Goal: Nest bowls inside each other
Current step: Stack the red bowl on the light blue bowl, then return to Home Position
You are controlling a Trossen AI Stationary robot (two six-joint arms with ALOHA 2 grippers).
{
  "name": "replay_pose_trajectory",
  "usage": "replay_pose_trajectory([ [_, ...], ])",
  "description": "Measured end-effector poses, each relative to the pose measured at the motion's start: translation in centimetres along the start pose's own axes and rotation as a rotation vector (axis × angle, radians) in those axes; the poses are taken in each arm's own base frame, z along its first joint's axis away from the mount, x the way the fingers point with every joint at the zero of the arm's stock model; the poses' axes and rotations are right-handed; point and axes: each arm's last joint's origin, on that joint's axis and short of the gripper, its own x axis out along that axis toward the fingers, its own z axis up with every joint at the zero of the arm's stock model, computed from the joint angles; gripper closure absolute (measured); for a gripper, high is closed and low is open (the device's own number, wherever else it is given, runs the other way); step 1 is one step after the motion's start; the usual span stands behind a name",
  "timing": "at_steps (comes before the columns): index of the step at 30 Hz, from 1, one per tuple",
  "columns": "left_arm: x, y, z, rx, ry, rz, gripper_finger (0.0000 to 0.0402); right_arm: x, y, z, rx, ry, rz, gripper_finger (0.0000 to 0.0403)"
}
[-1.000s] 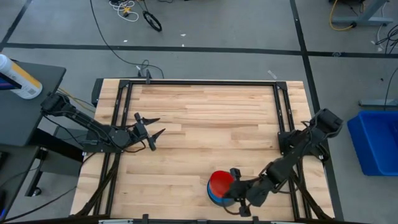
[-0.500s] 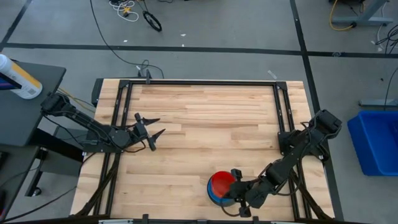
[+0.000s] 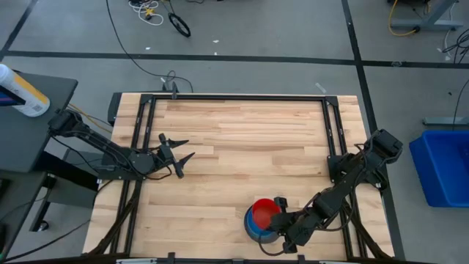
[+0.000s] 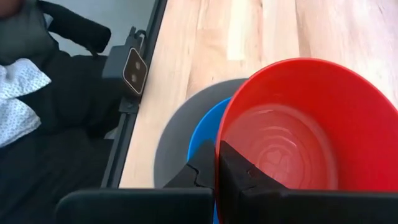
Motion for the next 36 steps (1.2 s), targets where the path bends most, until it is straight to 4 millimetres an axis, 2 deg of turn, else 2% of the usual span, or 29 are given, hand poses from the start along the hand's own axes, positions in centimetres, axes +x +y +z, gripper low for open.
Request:
replay_pose_trajectory([
  [9, 0.0, 0.0, 0.0, 0.0, 0.0, 0.0, 0.0141, 2.7, -0.5, -1.0, -0.018, 0.112, 0.037, 0.0403],
  [17, 0.0, 0.0, 0.0, 0.002, 0.0, 0.0, 0.0141, 2.9, -0.5, -0.9, -0.021, 0.112, 0.065, 0.0397],
  [28, 0.0, 0.0, 0.0, 0.002, -0.001, -0.001, 0.0141, 3.0, -0.8, -0.5, -0.033, 0.096, 0.079, 0.028],
  [36, 0.0, -0.1, 0.0, 0.002, -0.001, -0.017, 0.0141, 2.9, -0.8, -0.4, -0.042, 0.084, 0.062, 0.025],
])
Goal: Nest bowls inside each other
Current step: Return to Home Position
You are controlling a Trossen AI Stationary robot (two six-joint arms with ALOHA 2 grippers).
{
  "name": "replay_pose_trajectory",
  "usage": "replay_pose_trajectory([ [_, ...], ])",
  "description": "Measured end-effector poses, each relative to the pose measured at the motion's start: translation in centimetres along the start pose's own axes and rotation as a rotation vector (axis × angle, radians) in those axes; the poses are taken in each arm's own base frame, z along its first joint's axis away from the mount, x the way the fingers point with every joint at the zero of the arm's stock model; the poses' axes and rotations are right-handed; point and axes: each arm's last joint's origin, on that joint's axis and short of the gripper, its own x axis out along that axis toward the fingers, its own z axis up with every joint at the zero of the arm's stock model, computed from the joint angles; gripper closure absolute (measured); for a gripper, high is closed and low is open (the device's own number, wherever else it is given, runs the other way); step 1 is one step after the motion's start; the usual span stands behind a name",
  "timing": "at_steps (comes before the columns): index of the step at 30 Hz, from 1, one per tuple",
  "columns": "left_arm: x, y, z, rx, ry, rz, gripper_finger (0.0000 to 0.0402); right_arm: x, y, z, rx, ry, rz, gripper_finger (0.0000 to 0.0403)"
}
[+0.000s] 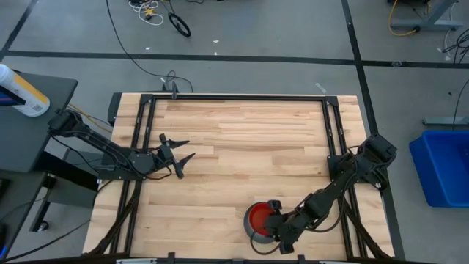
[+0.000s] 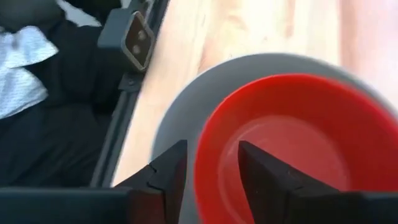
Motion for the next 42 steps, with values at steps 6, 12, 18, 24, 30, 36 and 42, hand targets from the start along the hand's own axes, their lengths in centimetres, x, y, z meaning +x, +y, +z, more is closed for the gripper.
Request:
replay_pose_trajectory([
  [6, 0.0, 0.0, 0.0, -0.001, 0.0, 0.0, 0.0141, -1.8, 0.6, 2.7, -0.16, -0.14, -0.072, 0.0249],
  [12, 0.0, 0.0, 0.0, 0.001, 0.001, 0.0, 0.0141, -8.0, 0.4, 5.0, -0.311, -0.326, -0.084, 0.0249],
  [18, 0.0, 0.0, -0.2, 0.007, 0.01, -0.011, 0.0141, -14.2, -1.1, 3.1, -0.391, -0.489, -0.061, 0.025],
  [24, 0.0, 0.0, -0.2, 0.005, 0.012, -0.018, 0.0141, -16.9, -5.2, -3.1, -0.378, -0.67, -0.035, 0.0266],
  [30, 0.0, -0.1, -0.2, 0.019, 0.012, -0.019, 0.0141, -17.1, -9.7, -10.5, -0.272, -0.811, -0.011, 0.0287],
  [36, 0.0, -0.2, -0.4, 0.049, 0.027, -0.069, 0.0141, -15.6, -12.1, -15.1, -0.215, -0.888, -0.037, 0.0294],
  [42, 0.0, -0.2, -0.7, 0.004, 0.046, -0.06, 0.0141, -14.9, -12.7, -16.6, -0.199, -0.895, -0.021, 0.0295],
])
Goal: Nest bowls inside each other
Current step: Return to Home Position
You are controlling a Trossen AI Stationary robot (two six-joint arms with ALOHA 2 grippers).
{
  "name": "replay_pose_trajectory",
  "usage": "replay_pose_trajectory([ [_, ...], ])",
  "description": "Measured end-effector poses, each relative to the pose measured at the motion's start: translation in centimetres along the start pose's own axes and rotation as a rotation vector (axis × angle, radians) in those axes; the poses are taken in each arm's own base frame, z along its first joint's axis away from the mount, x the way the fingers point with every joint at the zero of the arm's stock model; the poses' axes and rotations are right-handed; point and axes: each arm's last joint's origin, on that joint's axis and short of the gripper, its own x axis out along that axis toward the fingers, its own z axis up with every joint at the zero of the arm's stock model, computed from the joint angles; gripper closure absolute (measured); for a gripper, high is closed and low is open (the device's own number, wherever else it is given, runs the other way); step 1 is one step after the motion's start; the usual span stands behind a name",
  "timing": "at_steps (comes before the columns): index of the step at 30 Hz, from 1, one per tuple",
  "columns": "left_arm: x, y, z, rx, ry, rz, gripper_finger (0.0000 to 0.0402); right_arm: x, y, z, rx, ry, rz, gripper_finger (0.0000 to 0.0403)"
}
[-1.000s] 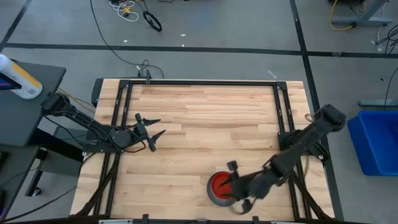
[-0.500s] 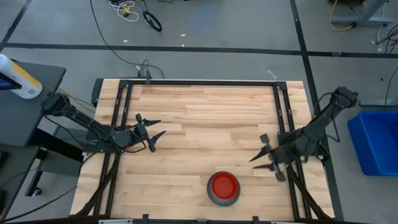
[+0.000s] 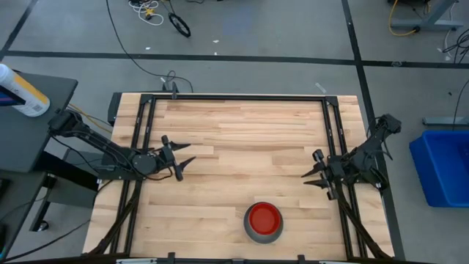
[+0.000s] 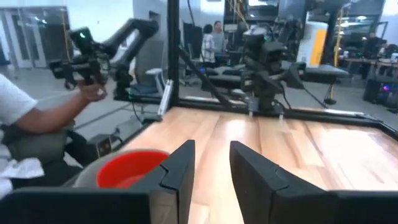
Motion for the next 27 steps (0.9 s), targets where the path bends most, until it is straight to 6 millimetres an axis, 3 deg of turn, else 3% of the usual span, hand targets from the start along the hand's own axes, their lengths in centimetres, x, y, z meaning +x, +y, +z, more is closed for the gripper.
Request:
replay_pose_trajectory([
  [7, 0.0, 0.0, 0.0, -0.036, -0.003, 0.0, 0.0141, 0.1, 0.5, -0.3, -0.12, 0.022, 0.147, 0.0295],
  [15, 0.0, 0.0, 0.0, -0.06, -0.002, 0.013, 0.0141, -0.1, 1.1, 0.1, -0.048, 0.015, 0.35, 0.0302],
  [23, 0.0, 0.0, 0.0, -0.048, 0.002, 0.019, 0.0141, -0.3, 1.0, -0.3, -0.087, 0.089, 0.361, 0.0337],
  [27, 0.0, 0.2, 0.0, -0.063, -0.004, 0.075, 0.0141, -0.1, 0.7, -0.2, -0.072, 0.077, 0.25, 0.0337],
])
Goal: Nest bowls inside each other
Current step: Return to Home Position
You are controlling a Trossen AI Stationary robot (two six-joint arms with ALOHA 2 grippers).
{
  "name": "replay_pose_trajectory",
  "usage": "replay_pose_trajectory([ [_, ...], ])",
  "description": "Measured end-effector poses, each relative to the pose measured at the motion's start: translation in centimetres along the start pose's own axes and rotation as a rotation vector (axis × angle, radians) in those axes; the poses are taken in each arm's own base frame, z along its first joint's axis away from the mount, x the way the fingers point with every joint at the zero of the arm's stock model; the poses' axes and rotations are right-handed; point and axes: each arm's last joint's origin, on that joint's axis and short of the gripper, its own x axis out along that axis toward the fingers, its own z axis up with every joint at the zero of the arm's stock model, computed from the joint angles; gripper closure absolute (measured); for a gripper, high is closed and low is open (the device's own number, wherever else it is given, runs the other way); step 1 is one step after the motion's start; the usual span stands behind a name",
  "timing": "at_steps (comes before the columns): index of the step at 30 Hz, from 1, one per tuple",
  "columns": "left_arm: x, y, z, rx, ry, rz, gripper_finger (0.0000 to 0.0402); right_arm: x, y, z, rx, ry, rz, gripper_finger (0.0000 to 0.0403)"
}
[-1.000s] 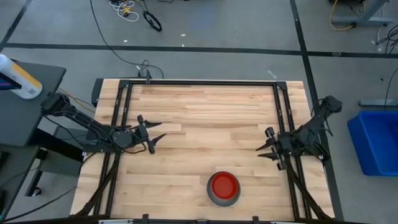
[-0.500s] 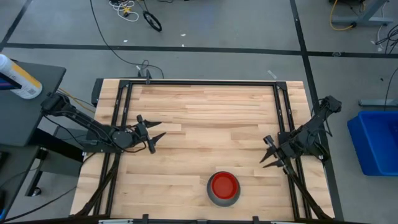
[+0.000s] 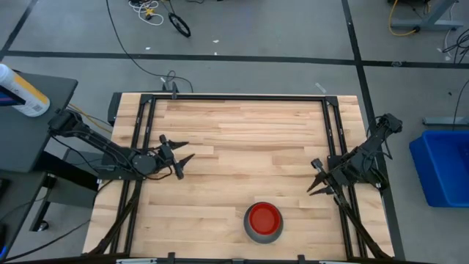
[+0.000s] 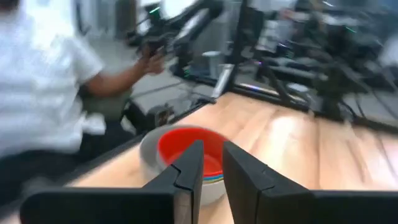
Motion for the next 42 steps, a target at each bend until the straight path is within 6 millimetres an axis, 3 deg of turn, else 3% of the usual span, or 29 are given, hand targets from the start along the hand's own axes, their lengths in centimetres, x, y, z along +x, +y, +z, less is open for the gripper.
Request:
replay_pose_trajectory([
  [3, -0.1, 0.3, 0.1, -0.11, -0.019, 0.089, 0.0141, 0.0, 0.0, 0.0, 0.196, 0.001, -0.017, 0.0338],
  [6, -0.5, 0.5, 0.4, -0.098, -0.035, 0.089, 0.0141, 0.0, 0.6, -0.1, 0.149, 0.0, 0.162, 0.0338],
  [10, -1.7, 0.3, 1.6, -0.079, -0.076, -0.168, 0.0141, -0.3, 1.0, 0.6, 0.104, -0.086, 0.267, 0.0337],
  [14, -3.4, 1.1, 2.3, -0.096, -0.124, -0.273, 0.0141, -0.3, 1.0, 0.5, 0.109, -0.072, 0.25, 0.0338],
  [19, -4.7, 2.2, 0.1, -0.143, -0.172, -0.346, 0.0141, -0.3, 1.0, 0.5, 0.116, -0.07, 0.251, 0.0336],
  [24, -5.8, 3.1, -0.4, -0.172, -0.17, -0.467, 0.0141, -0.3, 1.0, 0.5, 0.117, -0.07, 0.253, 0.0338],
  [28, -6.8, 2.2, -0.2, -0.052, -0.232, -0.817, 0.0141, -0.3, 1.0, 0.5, 0.117, -0.069, 0.257, 0.0336],
  [30, -7.0, 2.0, -0.3, -0.029, -0.241, -0.888, 0.0141, -0.3, 1.0, 0.5, 0.117, -0.07, 0.261, 0.0337],
  [42, -5.5, 2.8, -0.3, -0.02, -0.232, -0.606, 0.0141, -0.3, 1.1, 0.4, 0.085, -0.066, 0.277, 0.0338],
])
